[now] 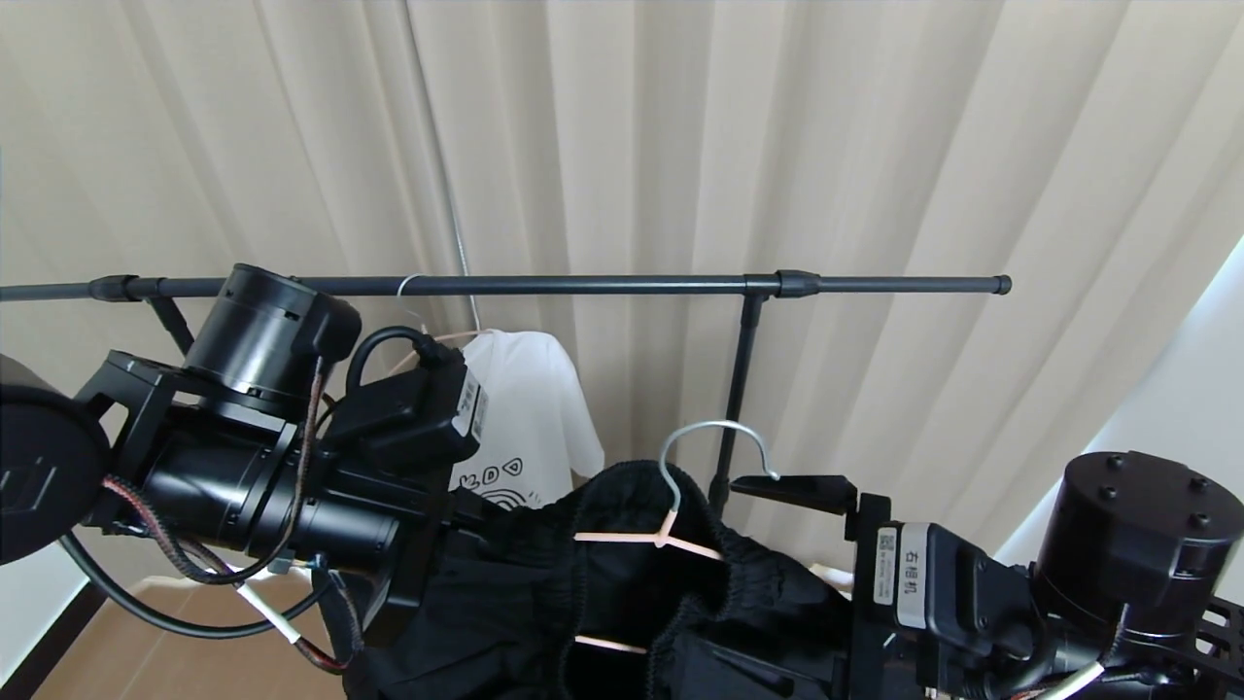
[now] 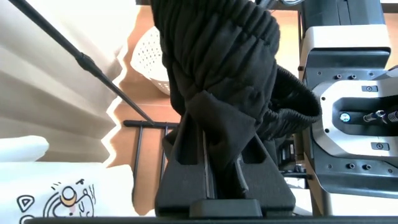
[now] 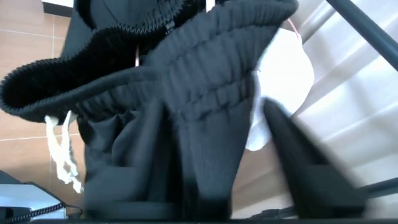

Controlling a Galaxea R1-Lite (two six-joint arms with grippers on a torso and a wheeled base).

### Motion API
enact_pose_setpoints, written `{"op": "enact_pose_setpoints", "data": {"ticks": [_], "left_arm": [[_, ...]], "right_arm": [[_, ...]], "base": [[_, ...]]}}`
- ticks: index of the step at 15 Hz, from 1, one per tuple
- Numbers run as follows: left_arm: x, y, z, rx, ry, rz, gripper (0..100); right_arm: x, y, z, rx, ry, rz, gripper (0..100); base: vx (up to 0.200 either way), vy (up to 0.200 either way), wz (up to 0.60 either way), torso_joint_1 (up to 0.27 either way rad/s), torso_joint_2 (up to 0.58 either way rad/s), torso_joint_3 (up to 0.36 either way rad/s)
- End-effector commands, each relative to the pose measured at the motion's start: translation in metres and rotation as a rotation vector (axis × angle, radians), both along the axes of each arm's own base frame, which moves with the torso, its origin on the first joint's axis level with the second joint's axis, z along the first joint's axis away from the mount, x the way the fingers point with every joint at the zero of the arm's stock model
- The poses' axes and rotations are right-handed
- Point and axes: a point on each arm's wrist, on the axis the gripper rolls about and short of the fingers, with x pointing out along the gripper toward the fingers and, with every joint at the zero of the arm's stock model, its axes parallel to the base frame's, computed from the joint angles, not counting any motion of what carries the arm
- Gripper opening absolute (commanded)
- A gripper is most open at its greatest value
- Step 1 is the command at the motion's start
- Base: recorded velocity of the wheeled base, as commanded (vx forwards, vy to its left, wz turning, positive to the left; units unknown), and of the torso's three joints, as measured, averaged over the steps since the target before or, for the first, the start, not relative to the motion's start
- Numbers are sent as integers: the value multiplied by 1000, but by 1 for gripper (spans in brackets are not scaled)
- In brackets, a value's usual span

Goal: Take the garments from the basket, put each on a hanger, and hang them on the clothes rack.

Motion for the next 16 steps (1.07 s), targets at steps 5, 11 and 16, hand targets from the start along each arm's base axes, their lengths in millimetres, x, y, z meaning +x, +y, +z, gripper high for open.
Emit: {"op": "enact_pose_setpoints", "data": {"ticks": [5,11,16], "left_arm": [[-10,27,-2,-35,-66,92,0],[-42,55,9,-83,-100,198,0],[-69,69,24,-200,-105,308,0]], "right_arm": [[5,-20,15,113,85,45,100],[20,-44,23,221,253,145,100],[50,-48,-2,189,312,66,100]], "base": [[0,0,0,0,0,0],[0,0,0,0,0,0],[0,0,0,0,0,0]]}}
